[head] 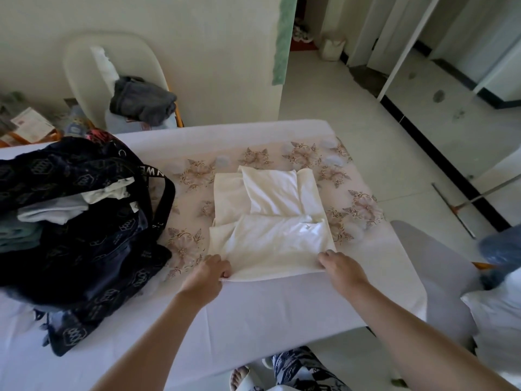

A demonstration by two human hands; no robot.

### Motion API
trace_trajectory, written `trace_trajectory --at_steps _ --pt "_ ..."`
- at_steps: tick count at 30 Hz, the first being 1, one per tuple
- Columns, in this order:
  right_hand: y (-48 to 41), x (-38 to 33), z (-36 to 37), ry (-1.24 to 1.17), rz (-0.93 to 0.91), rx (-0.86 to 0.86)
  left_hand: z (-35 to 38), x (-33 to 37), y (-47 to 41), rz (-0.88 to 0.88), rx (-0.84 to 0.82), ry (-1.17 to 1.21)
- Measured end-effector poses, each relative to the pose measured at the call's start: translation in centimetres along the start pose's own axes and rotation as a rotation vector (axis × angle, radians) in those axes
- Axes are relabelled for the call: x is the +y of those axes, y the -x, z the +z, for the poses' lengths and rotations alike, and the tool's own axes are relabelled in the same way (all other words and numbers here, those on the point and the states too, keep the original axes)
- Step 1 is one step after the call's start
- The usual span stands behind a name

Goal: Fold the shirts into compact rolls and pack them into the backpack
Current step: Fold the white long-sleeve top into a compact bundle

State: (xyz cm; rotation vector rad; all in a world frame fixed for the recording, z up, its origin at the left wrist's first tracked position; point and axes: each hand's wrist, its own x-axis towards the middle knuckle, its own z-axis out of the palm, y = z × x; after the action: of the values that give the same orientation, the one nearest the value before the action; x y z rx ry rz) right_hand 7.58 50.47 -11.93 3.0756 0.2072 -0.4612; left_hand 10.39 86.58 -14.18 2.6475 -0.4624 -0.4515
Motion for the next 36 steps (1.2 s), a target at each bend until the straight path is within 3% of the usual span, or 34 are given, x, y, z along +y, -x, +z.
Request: trace_trajectory --at_steps 2,4,6,8,10,12,15,17,19,21,23,25,28,33,36 --pt "-0.4 1.6 -0.5 -0.08 0.062 -0.07 -0.7 0.8 0.2 -0.025 -0.177 -0.062" --pt "-1.1 2.1 -0.8 -0.149 0.063 0.033 -1.4 2.3 -0.3 -0.035 -0.295 -0.154" --pt "-2.2 1.2 -1.0 -0.1 -0.044 0.177 -2.0 4.3 -1.8 -0.022 -0.208 -0.132" --pt "-3.6 -0.4 -1.4 -0.078 -0.143 0.296 -2.1 5.8 -3.9 0.03 0.001 -0.073" --pt "-5.1 -2.0 -1.9 -0.097 -0.252 0.274 -1.7 7.0 -5.9 0.086 0.148 -0.098" --pt "-6.5 -2.6 -1.9 -0.088 -0.291 0.167 -1.1 7.5 -7.5 0.076 0.095 -0.182" --pt "-8.2 -0.6 -1.1 -0.12 -0.159 -0.065 -0.4 6.5 -8.8 -0.039 -0.134 -0.226" --pt "-8.5 1.7 -0.3 -0.139 -0.121 -0.063 0.1 5.5 -9.1 -0.075 -0.211 -0.229" --pt "-8.8 3.2 0.1 -0.124 -0.177 0.097 0.0 5.2 -9.5 -0.057 -0.139 -0.245" --pt "-10.1 4.1 -0.2 -0.097 -0.211 0.244 -1.1 5.5 -11.3 -0.037 0.074 -0.184" --pt "-12.7 4.0 -2.2 -0.081 -0.206 0.283 -2.9 6.1 -14.3 -0.001 0.232 -0.148" --pt "-16.2 3.7 -4.1 -0.087 -0.198 0.322 -4.8 6.6 -17.6 0.001 0.275 -0.119" --pt "-21.7 3.0 -6.6 -0.23 -0.157 0.352 -7.2 7.1 -21.8 -0.03 0.185 -0.141" --pt "-28.6 1.8 -7.6 -0.322 -0.242 0.194 -6.9 4.8 -24.2 -0.09 -0.138 -0.312" --pt "-30.0 1.6 -7.0 -0.255 -0.273 0.111 -6.2 4.7 -23.8 -0.089 -0.016 -0.38"
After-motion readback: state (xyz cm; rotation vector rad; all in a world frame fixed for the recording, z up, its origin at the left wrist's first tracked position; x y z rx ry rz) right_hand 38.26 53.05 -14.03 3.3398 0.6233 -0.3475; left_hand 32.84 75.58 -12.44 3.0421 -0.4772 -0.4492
